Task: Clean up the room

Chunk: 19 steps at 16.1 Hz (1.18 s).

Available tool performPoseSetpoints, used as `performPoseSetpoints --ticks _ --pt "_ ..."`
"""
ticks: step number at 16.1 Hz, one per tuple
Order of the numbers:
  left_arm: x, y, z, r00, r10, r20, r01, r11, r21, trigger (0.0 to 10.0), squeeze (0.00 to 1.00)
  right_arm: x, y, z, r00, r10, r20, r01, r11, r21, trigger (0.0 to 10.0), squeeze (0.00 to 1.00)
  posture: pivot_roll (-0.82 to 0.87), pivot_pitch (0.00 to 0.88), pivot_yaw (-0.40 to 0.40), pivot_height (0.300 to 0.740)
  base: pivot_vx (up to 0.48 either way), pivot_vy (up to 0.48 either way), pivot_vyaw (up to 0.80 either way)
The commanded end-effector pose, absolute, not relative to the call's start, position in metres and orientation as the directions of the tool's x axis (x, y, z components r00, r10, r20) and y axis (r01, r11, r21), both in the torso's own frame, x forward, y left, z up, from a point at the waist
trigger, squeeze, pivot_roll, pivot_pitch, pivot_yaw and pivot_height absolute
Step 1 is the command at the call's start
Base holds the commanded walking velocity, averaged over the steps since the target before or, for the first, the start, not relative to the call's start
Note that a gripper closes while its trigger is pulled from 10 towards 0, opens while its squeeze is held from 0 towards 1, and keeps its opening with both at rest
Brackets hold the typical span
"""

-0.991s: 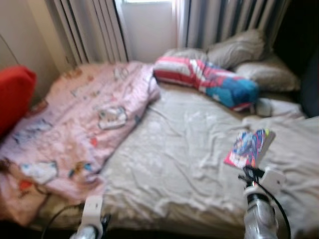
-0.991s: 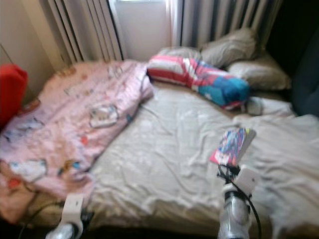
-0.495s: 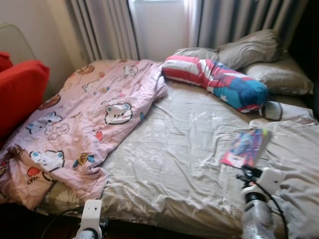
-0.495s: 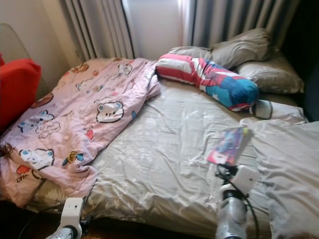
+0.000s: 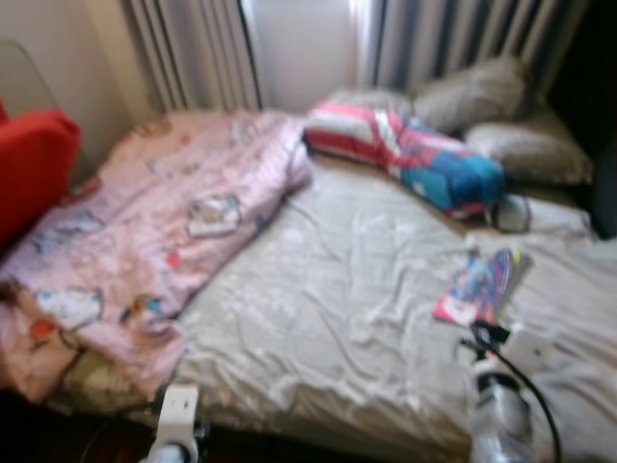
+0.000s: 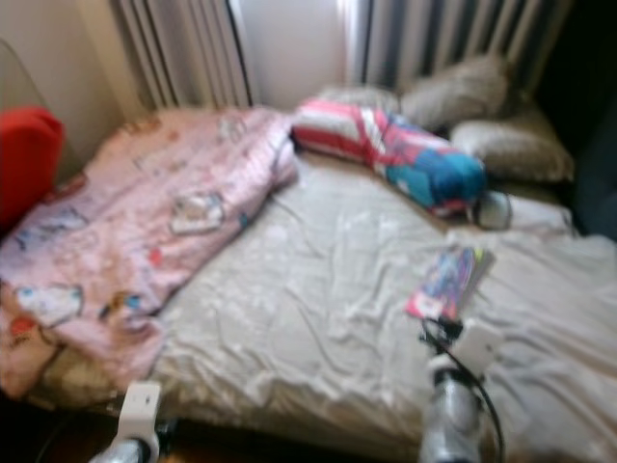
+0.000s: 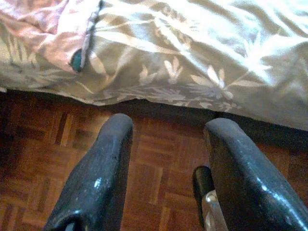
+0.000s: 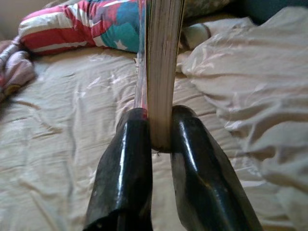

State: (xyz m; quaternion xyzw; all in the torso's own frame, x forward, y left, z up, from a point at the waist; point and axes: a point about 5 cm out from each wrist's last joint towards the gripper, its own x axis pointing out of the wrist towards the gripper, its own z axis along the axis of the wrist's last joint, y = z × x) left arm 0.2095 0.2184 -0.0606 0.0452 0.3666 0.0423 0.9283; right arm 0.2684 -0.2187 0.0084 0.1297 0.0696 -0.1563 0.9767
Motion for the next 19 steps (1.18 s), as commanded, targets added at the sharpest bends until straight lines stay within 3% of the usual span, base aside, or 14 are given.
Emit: performPoseSetpoints --ticks 1,7,15,19 --pt "0.2122 0.2195 -0.0586 0.736 0.110 -0.668 -0.038 0.992 0.122 10.0 0.00 0.2727 -0.2214 0.0150 0.947 -0.287 -0.144 0.313 0.923 0.222 10.0 0.00 -0.05 0.000 0.022 0.740 0.000 0.000 0.00" --pt "0.2104 0.2165 -0.0602 0.735 0.102 -0.670 -0.053 0.994 0.094 10.0 0.00 0.2733 -0.2210 0.0148 0.949 -0.277 -0.150 0.305 0.927 0.217 10.0 0.00 -0.05 0.011 0.014 0.740 0.000 0.000 -0.09" --pt "0.2096 0.2167 -0.0608 0.732 0.103 -0.673 -0.054 0.994 0.094 10.0 0.00 0.2726 -0.2180 0.0133 0.949 -0.273 -0.155 0.304 0.925 0.229 10.0 0.00 -0.04 0.025 0.019 0.740 0.000 0.000 -0.74" --pt "0.2091 0.2174 -0.0609 0.731 0.106 -0.674 -0.054 0.994 0.097 10.0 0.00 0.2719 -0.2168 0.0131 0.950 -0.276 -0.150 0.304 0.925 0.227 10.0 0.00 -0.04 0.029 0.021 0.740 0.000 0.000 0.00"
